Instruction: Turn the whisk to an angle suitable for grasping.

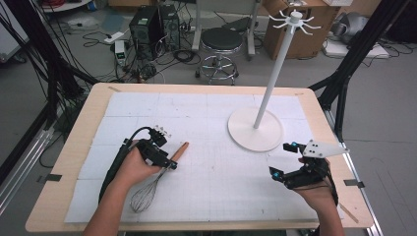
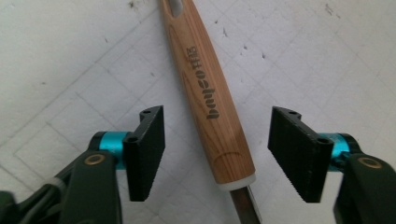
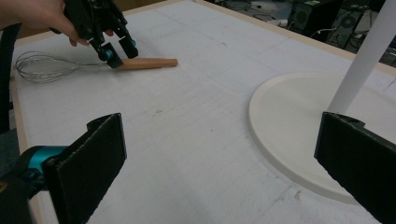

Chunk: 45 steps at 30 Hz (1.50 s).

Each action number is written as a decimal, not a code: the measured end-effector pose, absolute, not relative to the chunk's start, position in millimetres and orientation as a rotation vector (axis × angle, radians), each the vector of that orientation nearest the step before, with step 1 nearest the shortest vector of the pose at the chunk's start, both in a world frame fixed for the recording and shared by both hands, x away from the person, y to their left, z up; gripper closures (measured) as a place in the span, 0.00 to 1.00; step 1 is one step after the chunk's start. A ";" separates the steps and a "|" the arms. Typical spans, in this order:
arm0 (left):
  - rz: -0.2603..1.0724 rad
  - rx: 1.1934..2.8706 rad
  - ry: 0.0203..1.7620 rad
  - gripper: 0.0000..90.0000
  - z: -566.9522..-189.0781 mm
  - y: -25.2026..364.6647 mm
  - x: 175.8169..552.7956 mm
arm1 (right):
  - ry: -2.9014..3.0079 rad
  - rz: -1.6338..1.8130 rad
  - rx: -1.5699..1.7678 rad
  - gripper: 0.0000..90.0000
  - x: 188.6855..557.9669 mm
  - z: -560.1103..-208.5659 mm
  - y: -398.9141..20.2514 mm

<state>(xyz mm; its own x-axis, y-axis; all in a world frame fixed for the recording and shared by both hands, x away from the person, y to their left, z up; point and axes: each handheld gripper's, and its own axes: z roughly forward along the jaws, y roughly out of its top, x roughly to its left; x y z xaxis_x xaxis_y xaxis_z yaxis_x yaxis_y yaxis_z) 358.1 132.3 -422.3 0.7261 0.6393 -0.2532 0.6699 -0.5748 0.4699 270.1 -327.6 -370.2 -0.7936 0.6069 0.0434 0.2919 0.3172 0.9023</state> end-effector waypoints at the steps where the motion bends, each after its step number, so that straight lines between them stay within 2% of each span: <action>1: -0.083 2.381 0.997 0.44 -423.5 132.1 357.4 | 2.283 1.467 0.810 0.01 270.2 -370.3 -327.4; 9: -0.102 2.399 0.966 0.51 -424.1 127.8 353.7 | 2.289 1.462 0.809 0.01 270.7 -370.8 -326.3; 16: -0.068 2.426 0.967 0.53 -424.3 124.7 351.3 | 2.293 1.460 0.810 0.01 270.8 -371.2 -326.3; 22: 0.001 2.462 0.966 0.63 -423.4 121.4 348.7 | 2.293 1.459 0.810 0.01 271.1 -371.7 -325.9; 28: 0.038 2.485 0.941 0.65 -423.1 118.9 345.9 | 2.293 1.460 0.809 0.01 271.0 -371.4 -325.7; 40: -0.040 2.483 0.923 0.74 -420.8 117.7 343.8 | 2.289 1.457 0.812 0.01 270.9 -371.5 -326.8; 42: 0.031 2.496 0.887 0.80 -416.5 116.1 340.9 | 2.287 1.459 0.817 0.01 270.6 -371.3 -326.9; 45: 0.081 2.534 0.837 0.80 -415.6 114.1 338.5 | 2.286 1.460 0.817 0.01 270.8 -371.5 -327.3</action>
